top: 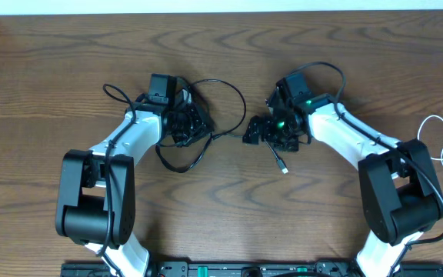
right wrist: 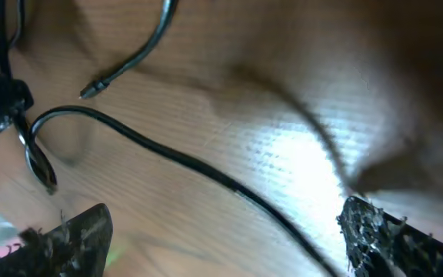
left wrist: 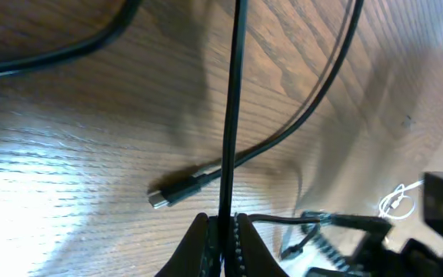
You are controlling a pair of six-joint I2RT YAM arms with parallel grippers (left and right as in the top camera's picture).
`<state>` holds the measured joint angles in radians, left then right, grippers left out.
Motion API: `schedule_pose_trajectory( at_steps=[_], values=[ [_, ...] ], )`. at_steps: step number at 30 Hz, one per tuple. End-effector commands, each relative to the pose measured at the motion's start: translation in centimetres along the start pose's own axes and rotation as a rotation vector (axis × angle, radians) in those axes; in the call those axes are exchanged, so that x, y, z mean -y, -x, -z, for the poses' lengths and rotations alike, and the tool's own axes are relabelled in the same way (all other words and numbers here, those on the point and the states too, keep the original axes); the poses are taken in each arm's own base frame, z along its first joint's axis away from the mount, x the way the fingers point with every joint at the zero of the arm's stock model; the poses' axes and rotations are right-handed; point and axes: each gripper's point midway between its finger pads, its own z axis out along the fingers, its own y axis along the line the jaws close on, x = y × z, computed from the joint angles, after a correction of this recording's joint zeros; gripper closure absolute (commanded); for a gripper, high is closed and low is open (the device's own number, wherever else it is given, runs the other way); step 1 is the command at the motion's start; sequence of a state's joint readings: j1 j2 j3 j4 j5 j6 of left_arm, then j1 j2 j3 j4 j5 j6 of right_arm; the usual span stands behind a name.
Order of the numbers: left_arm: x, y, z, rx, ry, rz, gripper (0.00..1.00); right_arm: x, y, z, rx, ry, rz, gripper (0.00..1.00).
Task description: Untangle cables
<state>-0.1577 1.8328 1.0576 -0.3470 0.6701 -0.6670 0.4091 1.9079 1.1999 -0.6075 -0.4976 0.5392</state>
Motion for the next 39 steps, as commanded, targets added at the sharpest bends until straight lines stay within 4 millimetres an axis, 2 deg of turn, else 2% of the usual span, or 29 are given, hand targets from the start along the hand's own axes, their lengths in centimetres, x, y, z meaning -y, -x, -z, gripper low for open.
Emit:
schedule_pose_trajectory(
  at_steps=[1,3,6,8,11,15,21,25,28,30,32,36,38,39],
  values=[
    [-0.2,-0.3,-0.3,-0.02,-0.01,-0.061,0.93,-0.4,-1.6,-1.0,-0.034,0.007,-0.208,0.08],
    [-0.2,-0.3,-0.3,-0.02,-0.012,-0.135,0.92,-1.0,-1.8,-1.4,-0.033,0.013,-0.243,0.01],
    [0.2,-1.2,-0.2,-0.059,-0.046,-0.245,0.93,-1.7,-2.1,-1.7,-0.034,0.019,-0.23,0.01],
    [0.9,-2.4,-0.1,-0.113,-0.106,-0.332,0.93,-1.7,-2.3,-1.8,-0.04,0.019,-0.235,0.11],
    [1.7,-3.4,0.2,-0.157,-0.172,-0.361,0.93,-1.7,-2.5,-1.8,-0.05,0.017,-0.298,0.12],
    [2.4,-4.0,0.5,-0.186,-0.22,-0.357,0.92,-2.4,-2.7,-1.7,-0.076,0.046,-0.49,0.12],
    [2.4,-4.0,0.5,-0.186,-0.22,-0.357,0.93,-4.5,-1.4,-1.6,-0.074,0.144,-0.641,0.07],
    [2.5,-3.9,0.5,-0.181,-0.223,-0.363,0.92,-5.7,-0.7,-1.4,-0.087,0.199,-0.785,0.14],
    [2.5,-3.8,0.4,-0.178,-0.225,-0.366,0.93,-5.8,0.8,-1.3,-0.016,0.216,-0.773,0.15],
    [2.6,-3.8,0.4,-0.177,-0.225,-0.368,0.92,-5.3,1.0,-1.3,0.016,0.195,-0.706,0.24],
    [2.6,-3.8,0.4,-0.177,-0.225,-0.367,0.93,-5.1,1.0,-1.4,0.031,0.185,-0.561,0.32],
    [2.5,-3.8,0.4,-0.177,-0.225,-0.367,0.93,-4.5,0.1,-1.6,0.026,0.146,-0.286,0.56],
    [2.5,-3.8,0.4,-0.177,-0.225,-0.367,0.93,-4.2,-0.2,-1.6,0.025,0.131,-0.124,0.74],
    [2.5,-3.8,0.4,-0.177,-0.225,-0.367,0.92,-4.1,-0.3,-1.6,0.028,0.129,-0.066,0.79]
  ],
)
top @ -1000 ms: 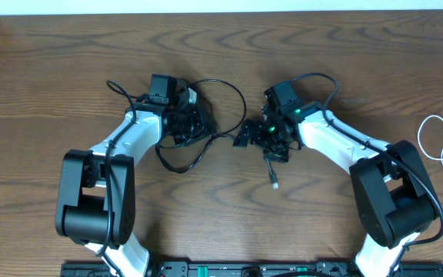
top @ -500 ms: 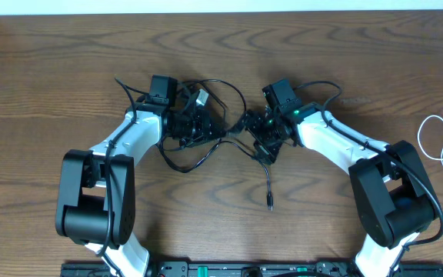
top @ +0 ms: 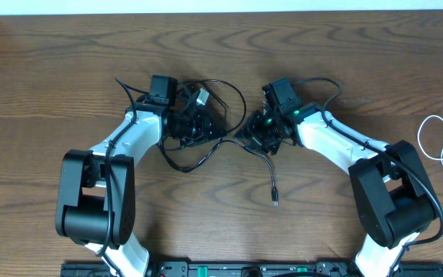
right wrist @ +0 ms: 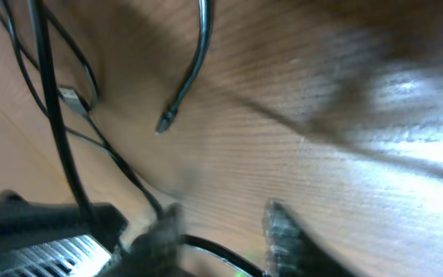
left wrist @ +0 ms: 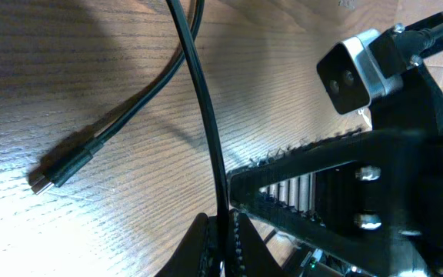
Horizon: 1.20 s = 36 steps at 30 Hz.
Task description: Untangle cables
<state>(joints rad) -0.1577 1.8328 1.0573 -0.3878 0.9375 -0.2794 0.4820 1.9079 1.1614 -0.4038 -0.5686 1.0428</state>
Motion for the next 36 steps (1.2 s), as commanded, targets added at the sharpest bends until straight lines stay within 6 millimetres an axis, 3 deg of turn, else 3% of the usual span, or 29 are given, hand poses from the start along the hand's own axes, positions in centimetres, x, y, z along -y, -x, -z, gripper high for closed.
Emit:
schedule_pose_trajectory(
  at_steps=[1,2,4,5,10,19,28,31,33,36],
  values=[
    [-0.3,-0.3,-0.2,-0.011,-0.011,-0.01,0.92,0.4,-0.2,0.0,-0.002,-0.015,0.349,0.78],
    [-0.3,-0.3,-0.2,-0.011,-0.011,-0.01,0.92,0.4,-0.2,0.0,-0.005,-0.017,0.392,0.76],
    [-0.3,-0.3,-0.2,-0.011,-0.011,-0.01,0.93,0.9,-0.6,0.0,-0.024,-0.033,0.485,0.52],
    [-0.3,-0.3,-0.2,-0.011,-0.011,-0.01,0.92,1.1,-0.7,0.0,-0.031,-0.04,0.538,0.5],
    [-0.3,-0.3,-0.2,-0.01,-0.007,-0.01,0.92,1.3,-1.6,-0.3,-0.06,-0.047,0.732,0.57],
    [-0.8,-0.1,-0.2,-0.002,0.018,-0.01,0.93,1.1,-3.0,-1.0,-0.087,-0.056,0.897,0.79],
    [-0.8,-0.1,-0.2,-0.002,0.017,-0.01,0.92,2.3,-2.1,-1.0,-0.056,-0.146,0.946,0.85],
    [-0.8,-0.1,-0.2,-0.002,0.017,-0.009,0.92,2.5,-1.7,-1.0,-0.044,-0.169,0.965,0.94],
    [-0.8,-0.1,-0.2,-0.002,0.017,-0.01,0.93,3.5,-0.5,-0.7,-0.003,-0.256,0.962,0.99],
    [-0.8,-0.1,-0.2,-0.002,0.018,-0.01,0.92,5.4,0.9,0.1,0.033,-0.388,0.943,0.99]
  ],
)
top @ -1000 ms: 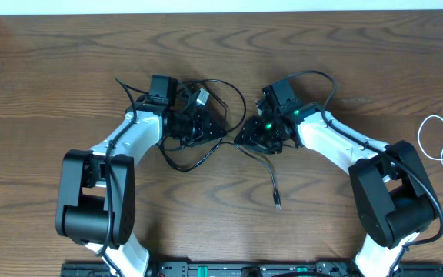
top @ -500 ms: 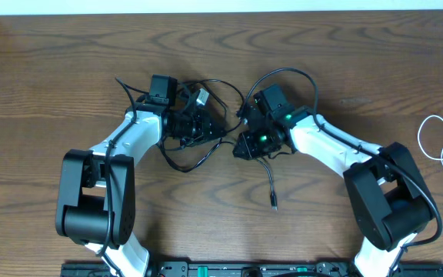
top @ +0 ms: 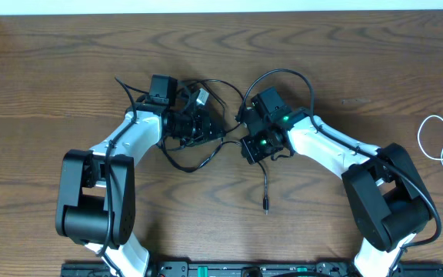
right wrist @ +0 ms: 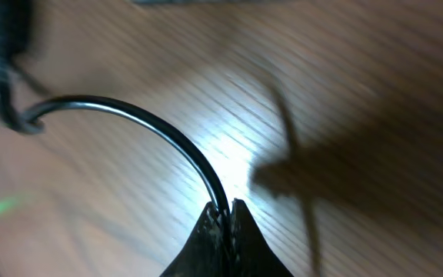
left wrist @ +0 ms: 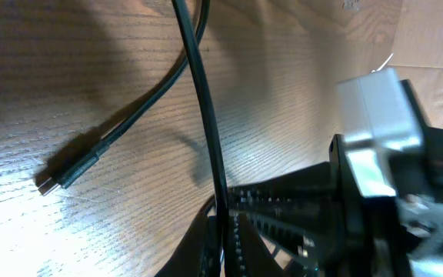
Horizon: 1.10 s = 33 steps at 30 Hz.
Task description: Untangle cables
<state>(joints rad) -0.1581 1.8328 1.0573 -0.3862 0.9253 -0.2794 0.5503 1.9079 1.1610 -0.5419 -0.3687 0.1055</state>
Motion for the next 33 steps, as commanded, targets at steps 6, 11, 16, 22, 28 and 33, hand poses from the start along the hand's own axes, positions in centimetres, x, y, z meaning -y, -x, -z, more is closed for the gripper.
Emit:
schedule_pose_trajectory(
  at_steps=[6,11,16,22,28,33],
  values=[
    [-1.9,0.2,-0.1,0.019,0.084,-0.007,0.93,6.3,-2.1,1.3,-0.069,-0.314,-0.038,0.99],
    [-3.6,0.5,0.2,0.043,0.177,0.01,0.93,9.0,-2.4,2.4,-0.075,-0.439,-0.058,0.99],
    [-5.2,1.2,1.1,0.077,0.242,0.036,0.93,11.2,-2.9,3.3,-0.079,-0.545,-0.072,0.99],
    [-7.3,1.5,3.0,0.106,0.274,0.109,0.92,13.3,-3.9,3.6,-0.087,-0.611,-0.098,0.99],
    [-9.3,1.5,4.4,0.126,0.345,0.16,0.93,15.4,-4.2,3.6,-0.042,-0.62,-0.148,0.99],
    [-9.0,-0.2,4.0,0.062,0.34,0.196,0.86,13.4,-3.1,1.8,0.016,-0.423,-0.162,0.99]
  ],
)
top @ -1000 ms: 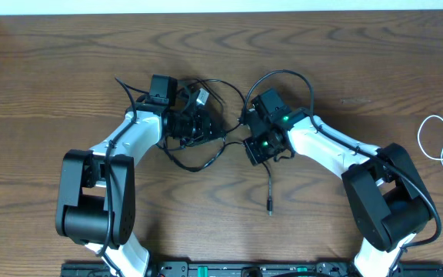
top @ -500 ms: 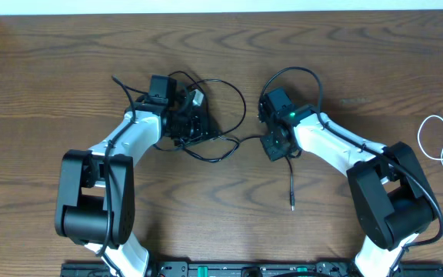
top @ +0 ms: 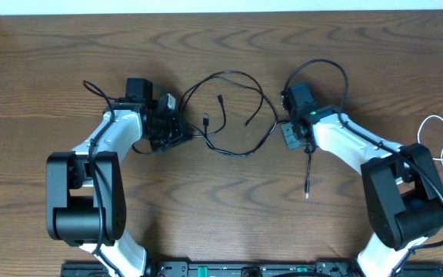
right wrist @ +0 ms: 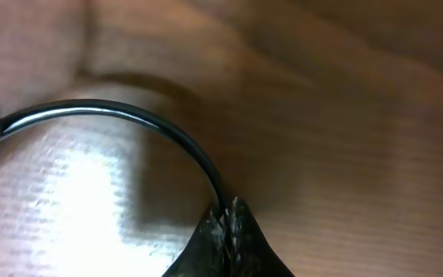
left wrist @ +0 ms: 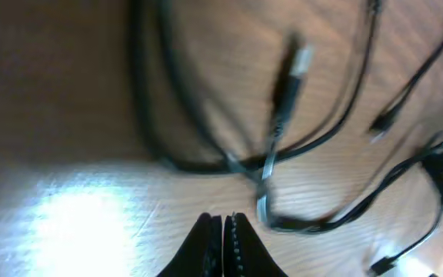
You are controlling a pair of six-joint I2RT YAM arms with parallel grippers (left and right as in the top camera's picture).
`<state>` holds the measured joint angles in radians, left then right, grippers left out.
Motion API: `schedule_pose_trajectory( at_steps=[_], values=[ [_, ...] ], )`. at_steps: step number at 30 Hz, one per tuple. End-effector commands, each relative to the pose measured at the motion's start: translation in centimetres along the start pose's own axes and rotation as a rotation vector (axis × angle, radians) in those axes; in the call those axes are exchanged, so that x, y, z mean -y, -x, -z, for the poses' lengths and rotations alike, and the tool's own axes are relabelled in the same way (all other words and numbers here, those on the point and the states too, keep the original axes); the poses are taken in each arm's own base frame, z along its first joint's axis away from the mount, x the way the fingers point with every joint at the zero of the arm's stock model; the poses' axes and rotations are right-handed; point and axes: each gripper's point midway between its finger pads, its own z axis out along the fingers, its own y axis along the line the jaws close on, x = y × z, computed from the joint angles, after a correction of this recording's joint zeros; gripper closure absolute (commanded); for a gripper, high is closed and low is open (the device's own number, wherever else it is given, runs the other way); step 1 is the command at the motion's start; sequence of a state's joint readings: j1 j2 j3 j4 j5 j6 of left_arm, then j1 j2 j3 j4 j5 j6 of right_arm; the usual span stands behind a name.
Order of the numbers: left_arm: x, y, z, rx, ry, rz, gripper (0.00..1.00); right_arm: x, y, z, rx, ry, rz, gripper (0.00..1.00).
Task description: Untangle cables
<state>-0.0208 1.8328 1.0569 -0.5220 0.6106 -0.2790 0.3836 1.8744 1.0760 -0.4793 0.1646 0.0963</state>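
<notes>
Thin black cables [top: 233, 115] lie in loose crossing loops on the wooden table between my two grippers. My left gripper [top: 178, 134] sits at their left end; in the left wrist view [left wrist: 222, 228] it is shut, with no cable showing between its tips. A USB plug [left wrist: 296, 61] and crossing strands lie just ahead of it. My right gripper [top: 291, 136] is at the right end of the loops. In the right wrist view [right wrist: 226, 211] it is shut on a black cable [right wrist: 106, 114] that curves off to the left. One cable end [top: 308, 183] trails toward the front.
A coiled white cable [top: 441, 146] lies at the table's [top: 221, 223] far right edge, beside my right arm's base. A cardboard edge shows at the far left corner. Both arm bases stand at the front.
My left gripper has moved left and my right gripper right, and the cables are now spread into wider loops between them. The cable no longer shows between my left fingertips.
At first my left gripper was shut on a black cable in a tight tangle and my right gripper was open beside it. Then the right came close against the left. Then it was shut on a cable there. Now both stand apart with the loops drawn out.
</notes>
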Motion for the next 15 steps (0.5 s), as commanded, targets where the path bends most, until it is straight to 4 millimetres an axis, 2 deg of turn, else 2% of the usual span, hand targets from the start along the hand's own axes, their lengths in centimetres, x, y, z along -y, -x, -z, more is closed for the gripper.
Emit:
schedule_pose_trajectory(
  at_steps=[1,5,8,10,12,15],
  values=[
    [-0.1,-1.4,-0.6,-0.053,0.005,-0.001,0.83,-3.2,-2.6,-1.3,-0.079,0.199,0.018,0.99],
    [0.8,-2.2,-1.1,-0.077,0.01,0.025,0.64,-6.5,-2.8,-0.2,-0.075,0.401,0.095,0.99],
    [1.5,-2.3,-1.5,-0.075,0.008,0.129,0.51,-10.3,-2.8,2.0,-0.041,0.666,0.179,0.99],
    [2.4,-2.1,-1.7,-0.071,-0.025,0.162,0.46,-12.2,-2.8,3.7,-0.017,0.809,0.217,0.99],
    [4.0,-1.9,-1.8,-0.078,-0.093,0.175,0.41,-13.0,-2.8,4.6,-0.008,0.885,0.219,0.99],
    [6.6,-1.6,-1.8,-0.085,-0.204,0.166,0.4,-13.5,-2.6,5.2,0.002,0.924,0.218,0.99]
  ],
)
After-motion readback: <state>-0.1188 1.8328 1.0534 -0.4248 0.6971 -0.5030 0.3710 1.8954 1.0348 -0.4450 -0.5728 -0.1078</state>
